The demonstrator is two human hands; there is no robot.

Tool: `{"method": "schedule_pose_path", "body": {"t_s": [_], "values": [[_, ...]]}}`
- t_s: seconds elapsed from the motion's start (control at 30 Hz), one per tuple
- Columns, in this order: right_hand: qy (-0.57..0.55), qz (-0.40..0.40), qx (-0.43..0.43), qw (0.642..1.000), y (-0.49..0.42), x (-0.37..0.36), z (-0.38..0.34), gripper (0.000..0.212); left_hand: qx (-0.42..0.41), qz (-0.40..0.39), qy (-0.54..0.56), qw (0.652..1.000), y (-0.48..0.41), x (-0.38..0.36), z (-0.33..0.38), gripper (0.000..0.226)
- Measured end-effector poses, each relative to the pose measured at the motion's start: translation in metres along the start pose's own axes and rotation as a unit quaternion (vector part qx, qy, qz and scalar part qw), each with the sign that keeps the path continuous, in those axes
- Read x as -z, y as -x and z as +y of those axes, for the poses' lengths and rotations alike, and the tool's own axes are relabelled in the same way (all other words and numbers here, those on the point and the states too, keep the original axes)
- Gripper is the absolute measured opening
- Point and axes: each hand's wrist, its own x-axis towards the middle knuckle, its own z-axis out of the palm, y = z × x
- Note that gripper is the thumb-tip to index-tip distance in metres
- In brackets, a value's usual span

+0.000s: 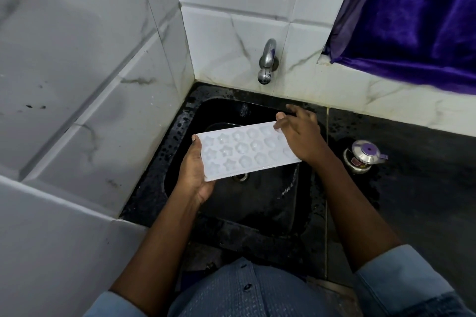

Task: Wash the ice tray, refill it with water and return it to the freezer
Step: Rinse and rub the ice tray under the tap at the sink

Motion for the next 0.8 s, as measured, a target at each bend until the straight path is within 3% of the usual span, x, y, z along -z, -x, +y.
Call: {"method": "schedule_pose_path", "body": {"t_s": [0.1,0.2,0.53,0.8], "values": [[0.012,0.006,0.022,1.000,0.002,0.001,-0.003,0.045,0.004,-0.002,0.000,1.000,-0.001,0.001,0.000,0.068],[0.040,-0.046,0.033,0.998,0.004,-0.002,-0.011,0.046,0.010,-0.012,0.001,1.000,-0.001,-0.001,-0.001,0.070],[0.062,-0.086,0.016,0.994,0.005,-0.006,-0.021,0.069,0.005,-0.003,-0.005,1.000,0.000,0.002,-0.002,0.071],[0.083,-0.069,0.029,0.994,0.002,-0.010,-0.023,0.092,0.018,-0.019,0.002,1.000,0.009,-0.002,-0.001,0.069]]}}
